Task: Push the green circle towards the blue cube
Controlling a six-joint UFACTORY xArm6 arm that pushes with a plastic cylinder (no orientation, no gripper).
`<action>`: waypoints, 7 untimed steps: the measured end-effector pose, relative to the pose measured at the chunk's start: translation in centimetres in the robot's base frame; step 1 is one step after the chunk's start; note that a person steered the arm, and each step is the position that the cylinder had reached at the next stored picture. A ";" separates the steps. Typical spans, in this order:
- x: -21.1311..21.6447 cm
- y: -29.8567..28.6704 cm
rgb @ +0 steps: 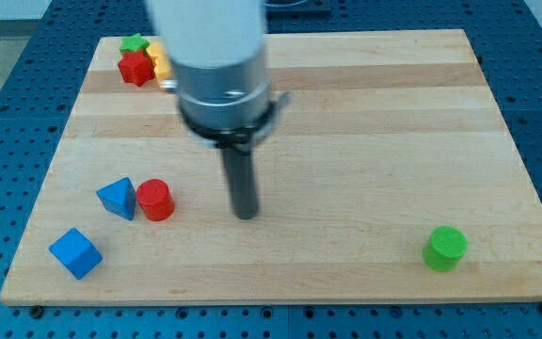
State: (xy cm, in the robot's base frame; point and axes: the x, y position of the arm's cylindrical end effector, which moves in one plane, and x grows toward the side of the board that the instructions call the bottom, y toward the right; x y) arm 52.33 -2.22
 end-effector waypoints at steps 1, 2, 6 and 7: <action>0.0 7.7; 0.0 14.7; 6.1 25.2; 6.1 24.8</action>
State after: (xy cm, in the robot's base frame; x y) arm 58.40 22.62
